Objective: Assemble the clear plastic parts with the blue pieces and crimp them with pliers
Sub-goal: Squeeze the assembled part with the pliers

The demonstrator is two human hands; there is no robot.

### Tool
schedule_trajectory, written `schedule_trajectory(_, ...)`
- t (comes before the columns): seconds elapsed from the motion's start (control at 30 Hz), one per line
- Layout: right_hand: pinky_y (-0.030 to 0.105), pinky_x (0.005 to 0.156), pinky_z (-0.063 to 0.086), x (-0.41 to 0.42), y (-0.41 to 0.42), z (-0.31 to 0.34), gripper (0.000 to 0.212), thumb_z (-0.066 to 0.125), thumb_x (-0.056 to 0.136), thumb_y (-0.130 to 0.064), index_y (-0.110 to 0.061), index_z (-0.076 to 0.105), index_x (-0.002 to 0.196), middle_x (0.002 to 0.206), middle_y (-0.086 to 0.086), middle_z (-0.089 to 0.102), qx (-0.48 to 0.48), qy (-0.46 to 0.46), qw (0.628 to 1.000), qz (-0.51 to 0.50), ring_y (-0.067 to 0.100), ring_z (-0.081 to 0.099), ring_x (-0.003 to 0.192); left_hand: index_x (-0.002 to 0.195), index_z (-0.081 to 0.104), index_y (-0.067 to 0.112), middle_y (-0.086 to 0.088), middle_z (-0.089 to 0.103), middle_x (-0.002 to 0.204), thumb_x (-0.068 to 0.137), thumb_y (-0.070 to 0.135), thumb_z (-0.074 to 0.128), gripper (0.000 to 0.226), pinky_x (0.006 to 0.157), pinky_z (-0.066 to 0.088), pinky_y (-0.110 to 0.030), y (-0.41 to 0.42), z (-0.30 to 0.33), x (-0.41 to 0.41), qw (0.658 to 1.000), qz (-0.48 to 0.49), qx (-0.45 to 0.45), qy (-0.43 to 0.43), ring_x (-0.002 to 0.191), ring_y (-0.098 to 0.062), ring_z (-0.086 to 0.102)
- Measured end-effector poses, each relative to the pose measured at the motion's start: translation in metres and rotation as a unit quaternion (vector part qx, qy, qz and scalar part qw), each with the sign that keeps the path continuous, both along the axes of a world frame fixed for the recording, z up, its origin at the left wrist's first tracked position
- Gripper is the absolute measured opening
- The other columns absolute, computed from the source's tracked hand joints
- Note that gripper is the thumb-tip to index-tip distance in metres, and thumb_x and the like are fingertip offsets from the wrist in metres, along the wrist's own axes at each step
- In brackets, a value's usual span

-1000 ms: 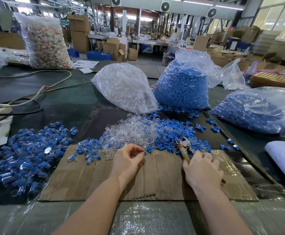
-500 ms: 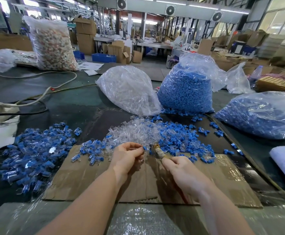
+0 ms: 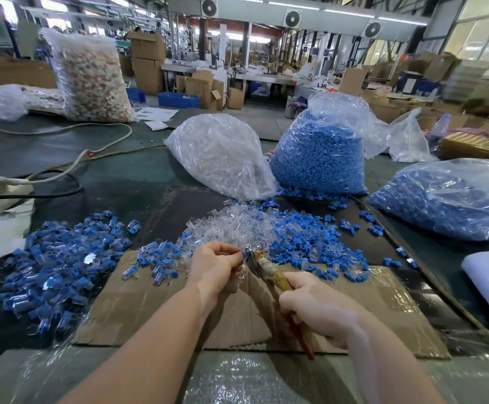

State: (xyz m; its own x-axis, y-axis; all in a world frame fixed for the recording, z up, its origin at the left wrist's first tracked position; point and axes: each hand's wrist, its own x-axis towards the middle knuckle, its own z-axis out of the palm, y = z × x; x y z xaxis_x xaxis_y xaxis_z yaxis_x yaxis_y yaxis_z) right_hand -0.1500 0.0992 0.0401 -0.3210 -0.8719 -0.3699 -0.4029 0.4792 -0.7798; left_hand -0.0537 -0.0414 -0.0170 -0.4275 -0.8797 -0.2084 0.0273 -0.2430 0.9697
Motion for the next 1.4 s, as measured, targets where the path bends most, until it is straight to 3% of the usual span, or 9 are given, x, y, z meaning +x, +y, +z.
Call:
schedule_trajectory(0.17, 0.033, 0.062, 0.031, -0.002, -0.002, -0.006, 0.014, 0.044, 0.079, 0.000, -0.014, 0.047, 0.076, 0.076, 0.010, 0.047, -0.016, -0.019, 1.000, -0.012, 0.021, 0.045, 0.068, 0.078, 0.063, 0.005, -0.008, 0.062, 0.060, 0.083, -0.004, 0.063, 0.010, 0.041, 0.047, -0.020, 0.000, 0.004, 0.002, 0.999, -0.002, -0.036, -0.024, 0.044, -0.008, 0.056)
schedule_trajectory(0.4, 0.031, 0.060, 0.040, -0.005, -0.005, -0.008, 0.014, 0.047, 0.075, -0.006, -0.015, 0.055, 0.083, 0.080, 0.010, 0.057, 0.000, -0.052, 0.999, -0.006, 0.023, 0.055, 0.069, 0.086, 0.062, 0.001, -0.006, 0.059, 0.053, 0.085, -0.005, 0.061, 0.006, 0.042, 0.044, -0.023, 0.005, 0.006, 0.004, 1.000, -0.003, 0.015, -0.005, 0.041, -0.010, 0.054)
schedule_trajectory(0.63, 0.031, 0.059, 0.040, -0.002, -0.004, -0.007, 0.012, 0.048, 0.076, -0.004, -0.015, 0.051, 0.078, 0.083, 0.012, 0.055, -0.003, -0.050, 0.999, -0.005, 0.023, 0.053, 0.072, 0.086, 0.061, -0.002, -0.011, 0.057, 0.059, 0.085, -0.007, 0.059, 0.006, 0.042, 0.047, -0.020, 0.005, 0.010, 0.004, 1.000, 0.008, 0.027, 0.001, 0.041, -0.009, 0.053)
schedule_trajectory(0.93, 0.023, 0.051, 0.036, 0.008, -0.005, 0.000, 0.022, 0.044, 0.083, -0.003, -0.017, 0.047, 0.067, 0.072, 0.001, 0.050, -0.008, 0.053, 0.998, 0.026, 0.012, 0.046, 0.059, 0.077, 0.063, 0.005, -0.007, 0.060, 0.056, 0.084, -0.006, 0.060, 0.014, 0.044, 0.049, -0.019, 0.007, 0.001, 0.005, 0.999, 0.024, 0.045, -0.005, 0.043, -0.011, 0.056)
schedule_trajectory(1.07, 0.020, 0.052, 0.039, 0.009, -0.004, -0.002, 0.017, 0.044, 0.086, -0.005, -0.014, 0.052, 0.074, 0.075, -0.001, 0.052, -0.019, 0.091, 0.995, 0.024, 0.012, 0.048, 0.063, 0.079, 0.064, 0.005, -0.008, 0.062, 0.062, 0.084, -0.005, 0.061, 0.012, 0.045, 0.049, -0.019, 0.007, 0.000, 0.003, 0.999, 0.030, 0.026, -0.007, 0.051, -0.013, 0.057)
schedule_trajectory(1.17, 0.014, 0.047, 0.040, 0.011, -0.005, -0.004, 0.012, 0.051, 0.084, -0.004, -0.014, 0.058, 0.081, 0.075, 0.000, 0.058, -0.049, 0.045, 0.998, 0.000, 0.004, 0.055, 0.055, 0.080, 0.064, 0.006, -0.008, 0.063, 0.065, 0.085, -0.004, 0.060, 0.012, 0.043, 0.048, -0.019, 0.008, 0.001, 0.003, 0.999, 0.038, 0.019, -0.003, 0.048, -0.012, 0.057)
schedule_trajectory(1.27, 0.021, 0.055, 0.050, 0.009, -0.003, -0.010, 0.039, 0.057, 0.078, -0.002, -0.016, 0.059, 0.115, 0.102, 0.010, 0.063, -0.063, -0.019, 0.997, -0.051, 0.017, 0.066, 0.077, 0.081, 0.065, 0.006, -0.006, 0.062, 0.060, 0.085, -0.004, 0.061, 0.011, 0.042, 0.045, -0.023, 0.008, 0.000, 0.008, 0.999, 0.053, 0.002, 0.003, 0.045, -0.012, 0.057)
schedule_trajectory(1.33, 0.022, 0.053, 0.050, 0.007, -0.002, -0.014, 0.053, 0.055, 0.078, 0.002, -0.015, 0.052, 0.128, 0.110, 0.014, 0.061, -0.069, -0.065, 0.992, -0.083, 0.021, 0.065, 0.078, 0.082, 0.067, 0.008, -0.006, 0.064, 0.066, 0.085, 0.001, 0.063, 0.008, 0.052, 0.046, -0.025, 0.004, -0.001, 0.017, 0.995, 0.080, -0.054, -0.033, 0.055, -0.015, 0.058)
schedule_trajectory(1.4, 0.024, 0.055, 0.049, 0.003, -0.001, -0.016, 0.052, 0.054, 0.077, 0.002, -0.015, 0.052, 0.127, 0.110, 0.014, 0.060, -0.085, -0.027, 0.990, -0.105, 0.019, 0.063, 0.076, 0.084, 0.068, 0.013, -0.002, 0.066, 0.076, 0.085, 0.007, 0.064, 0.008, 0.064, 0.045, -0.022, -0.004, -0.002, 0.031, 0.967, 0.122, -0.183, -0.129, 0.069, -0.014, 0.060)
